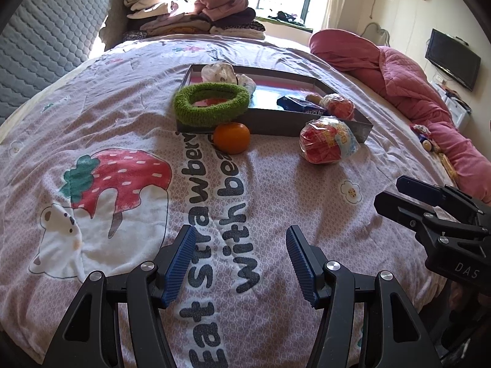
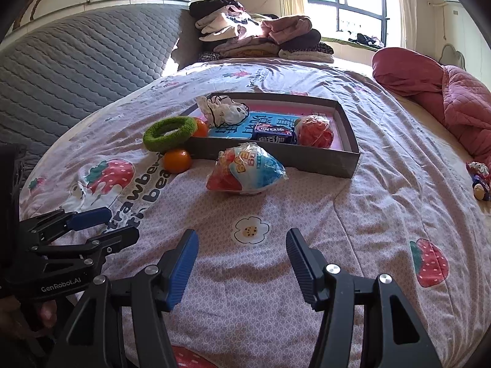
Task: Organize objects
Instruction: 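Close left tool on the orange tangerine while right tool grasps the wrapped Kinder egg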
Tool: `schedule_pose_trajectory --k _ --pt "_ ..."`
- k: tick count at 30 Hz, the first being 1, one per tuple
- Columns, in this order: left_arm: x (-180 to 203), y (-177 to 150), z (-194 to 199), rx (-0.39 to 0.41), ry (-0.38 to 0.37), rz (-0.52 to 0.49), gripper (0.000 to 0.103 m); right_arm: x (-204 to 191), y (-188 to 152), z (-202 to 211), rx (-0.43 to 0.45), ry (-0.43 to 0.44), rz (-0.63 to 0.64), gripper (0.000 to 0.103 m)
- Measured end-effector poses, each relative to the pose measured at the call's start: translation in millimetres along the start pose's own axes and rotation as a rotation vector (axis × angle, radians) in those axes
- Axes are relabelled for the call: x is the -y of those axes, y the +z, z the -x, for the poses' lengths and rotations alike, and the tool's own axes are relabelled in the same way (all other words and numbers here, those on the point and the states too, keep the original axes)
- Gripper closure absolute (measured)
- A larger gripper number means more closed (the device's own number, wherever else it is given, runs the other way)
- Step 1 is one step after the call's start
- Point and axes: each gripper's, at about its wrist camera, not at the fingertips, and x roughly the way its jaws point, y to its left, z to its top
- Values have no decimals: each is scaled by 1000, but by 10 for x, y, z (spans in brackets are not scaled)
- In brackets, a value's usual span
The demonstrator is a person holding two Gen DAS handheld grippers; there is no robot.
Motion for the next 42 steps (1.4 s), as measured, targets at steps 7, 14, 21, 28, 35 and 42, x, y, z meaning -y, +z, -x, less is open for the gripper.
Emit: schedule_pose_trajectory --k 7,14,21,28,35,42 --pt "-45 128 -151 -1 -6 12 40 78 77 -116 2 5 -28 44" --pt "-104 308 -339 -5 -3 32 40 200 177 -217 4 22 -76 44" --pt "-92 454 -479 -3 1 23 40 265 266 -300 4 49 -112 43" --pt "-78 558 -590 -9 1 5 40 266 317 -405 -10 82 -138 41" --pt "-122 638 -663 -20 -9 21 40 302 358 -501 -19 109 -167 41" --pt "-144 738 -735 -35 -16 29 40 342 392 -547 -17 132 -197 41"
